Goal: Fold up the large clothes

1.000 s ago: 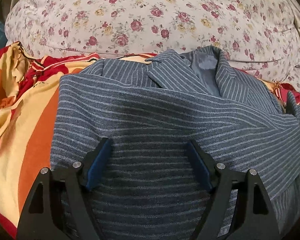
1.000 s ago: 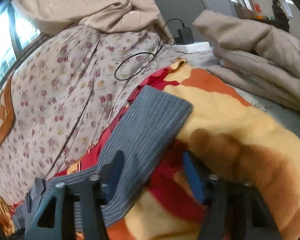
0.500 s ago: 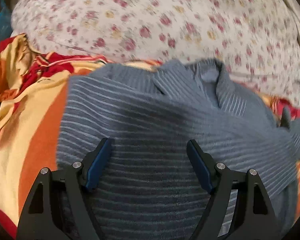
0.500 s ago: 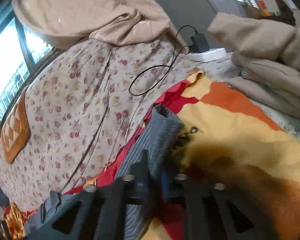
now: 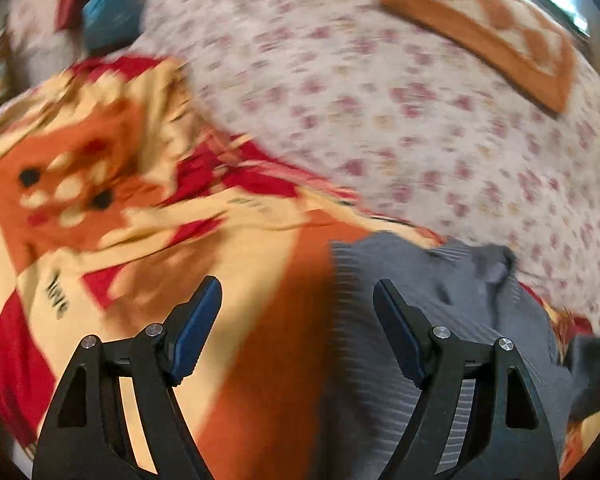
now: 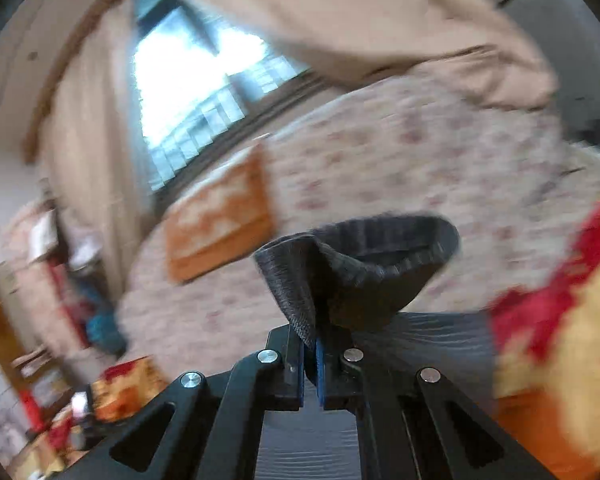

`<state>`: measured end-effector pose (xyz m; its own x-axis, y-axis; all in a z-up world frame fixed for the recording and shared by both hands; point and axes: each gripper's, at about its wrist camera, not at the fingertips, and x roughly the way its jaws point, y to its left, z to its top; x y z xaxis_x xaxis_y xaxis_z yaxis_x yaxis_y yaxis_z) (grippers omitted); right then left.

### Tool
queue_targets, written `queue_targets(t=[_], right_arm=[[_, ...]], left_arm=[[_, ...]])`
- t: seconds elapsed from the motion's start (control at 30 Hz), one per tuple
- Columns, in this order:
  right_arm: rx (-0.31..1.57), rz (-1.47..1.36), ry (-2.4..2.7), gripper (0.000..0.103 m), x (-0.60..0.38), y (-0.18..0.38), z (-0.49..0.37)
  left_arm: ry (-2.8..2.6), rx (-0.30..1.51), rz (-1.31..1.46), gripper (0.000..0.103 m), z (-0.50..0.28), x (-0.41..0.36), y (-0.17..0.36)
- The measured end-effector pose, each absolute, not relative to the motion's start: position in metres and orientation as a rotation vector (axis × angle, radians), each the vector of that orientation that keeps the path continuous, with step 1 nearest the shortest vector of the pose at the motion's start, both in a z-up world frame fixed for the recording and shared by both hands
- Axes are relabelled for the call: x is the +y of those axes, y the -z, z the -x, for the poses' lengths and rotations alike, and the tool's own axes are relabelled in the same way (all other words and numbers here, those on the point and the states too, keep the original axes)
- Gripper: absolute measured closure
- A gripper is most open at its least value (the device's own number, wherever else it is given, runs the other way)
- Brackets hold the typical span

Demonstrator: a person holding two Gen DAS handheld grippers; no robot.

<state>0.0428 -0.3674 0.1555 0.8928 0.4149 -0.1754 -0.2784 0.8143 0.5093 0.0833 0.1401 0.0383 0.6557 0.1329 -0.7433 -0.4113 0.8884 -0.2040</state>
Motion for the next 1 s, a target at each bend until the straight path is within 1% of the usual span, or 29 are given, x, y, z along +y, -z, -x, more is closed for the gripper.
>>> queue_targets(t=[0.13,0.27,0.4,0.47,0.5,0.53,0.57,0.6,0.63,0.7,0.87,0.93,1.0], right_arm=[[0.398,-0.422,-0.506,0.099,-0.266,-0.143,-0.062],[0.52,-0.446,-0.622,0.099,-0.172,-0.108,-0.076],[0.645,-0.38,-0.707,0.099,-0.089,-0.073,-0.081],[0.701,-0.314,-0.717,0.099,-0.064,-0.054,-0.082],[0.765,-0.26,-0.689,0.099,-0.05,-0.039,-0.082],[0.804,-0.231,-0.665,0.099,-0.046,-0.027,-0.081],[0.847,-0.198,-0.65,0.096,-0.041,-0.016,-0.081],[0.908,-0.18,-0.648,0.081,-0.037,-0.006,-0.082],[0.969,-0.173,-0.66,0.076,-0.038,0.003,-0.082],[0.965,-0.164,-0.71,0.064,-0.048,0.002,-0.073],[0.907,-0.055,-0.708,0.063,-0.105,-0.032,-0.05],[0.837,-0.062,-0.634,0.063,-0.148,-0.048,-0.051],[0.79,-0.117,-0.534,0.063,-0.207,-0.05,-0.062]], left_arm=[[-0.467,0.843,0.436,0.025,-0.07,0.191,-0.027],[-0.53,0.804,0.525,0.025,-0.052,0.229,-0.032],[-0.54,0.745,0.562,0.025,-0.038,0.242,-0.042],[-0.52,0.754,0.57,0.025,-0.041,0.242,-0.042],[-0.509,0.761,0.572,0.025,-0.042,0.242,-0.041],[-0.497,0.769,0.571,0.025,-0.044,0.239,-0.04],[-0.487,0.772,0.57,0.025,-0.046,0.237,-0.04],[-0.471,0.779,0.569,0.025,-0.048,0.234,-0.04],[-0.451,0.788,0.569,0.025,-0.05,0.229,-0.04],[-0.422,0.792,0.571,0.025,-0.053,0.219,-0.041],[-0.332,0.793,0.558,0.025,-0.063,0.178,-0.045],[-0.281,0.794,0.53,0.025,-0.07,0.156,-0.048],[-0.23,0.791,0.503,0.025,-0.074,0.137,-0.05]])
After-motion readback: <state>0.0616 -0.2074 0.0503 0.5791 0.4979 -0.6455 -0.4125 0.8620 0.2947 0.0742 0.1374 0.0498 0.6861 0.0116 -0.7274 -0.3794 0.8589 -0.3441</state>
